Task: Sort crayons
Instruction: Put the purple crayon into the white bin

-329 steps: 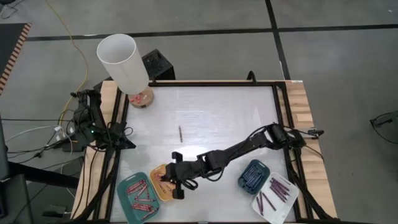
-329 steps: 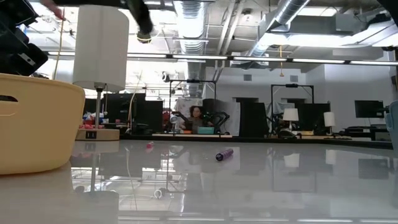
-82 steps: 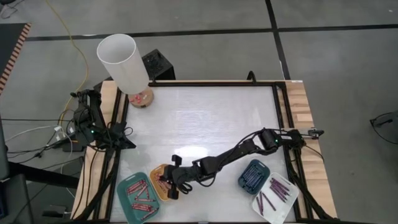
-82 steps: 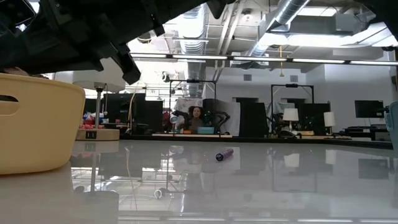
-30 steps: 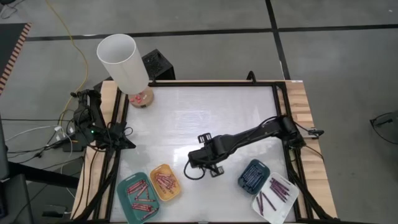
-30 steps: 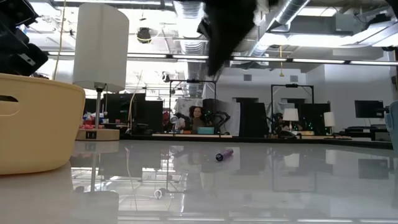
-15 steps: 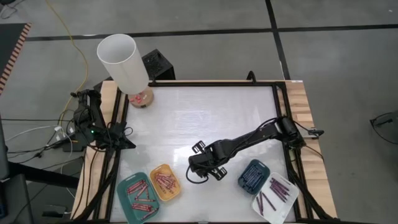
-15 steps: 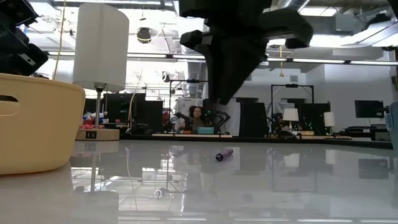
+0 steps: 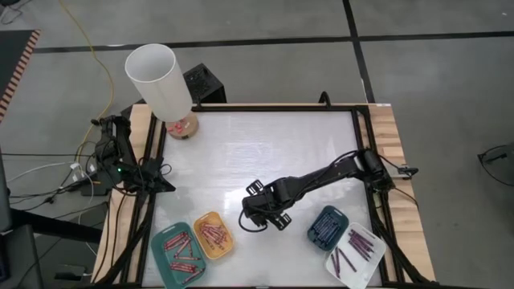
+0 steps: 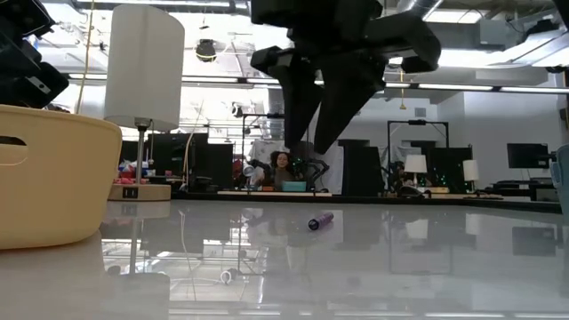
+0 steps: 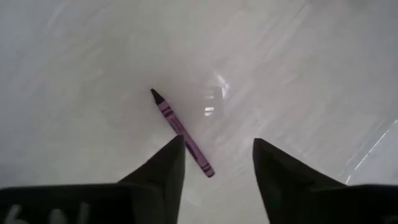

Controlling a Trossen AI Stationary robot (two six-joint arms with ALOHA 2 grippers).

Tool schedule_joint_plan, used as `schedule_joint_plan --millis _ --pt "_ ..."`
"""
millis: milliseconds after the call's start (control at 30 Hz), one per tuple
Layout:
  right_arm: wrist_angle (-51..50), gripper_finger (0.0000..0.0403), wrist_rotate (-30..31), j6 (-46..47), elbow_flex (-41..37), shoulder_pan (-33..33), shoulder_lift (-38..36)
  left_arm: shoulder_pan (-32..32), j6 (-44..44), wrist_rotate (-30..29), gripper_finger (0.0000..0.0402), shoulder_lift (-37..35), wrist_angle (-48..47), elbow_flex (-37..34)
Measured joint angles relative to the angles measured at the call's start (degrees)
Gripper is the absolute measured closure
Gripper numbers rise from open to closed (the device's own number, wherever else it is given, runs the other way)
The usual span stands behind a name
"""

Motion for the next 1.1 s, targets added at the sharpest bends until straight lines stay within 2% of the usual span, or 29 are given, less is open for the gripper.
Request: schedule_joint_plan --millis 200,500,1100 --pt "0.7 0.0195 0.0 -0.75 -1.49 -0.68 -0.01 -0.01 0.0 0.0 0.0402 0.0 0.0 0.0" --pt "3.53 0.0197 0.03 -2.08 -8.29 -0.85 0.07 0.0 0.0 0.01 0.0401 0.0 0.0 0.0" --pt "8.61 0.0197 -1.55 -2.03 -8.2 -2.19 0.04 -0.01 0.0 0.0 0.0401 0.0 0.0 0.0"
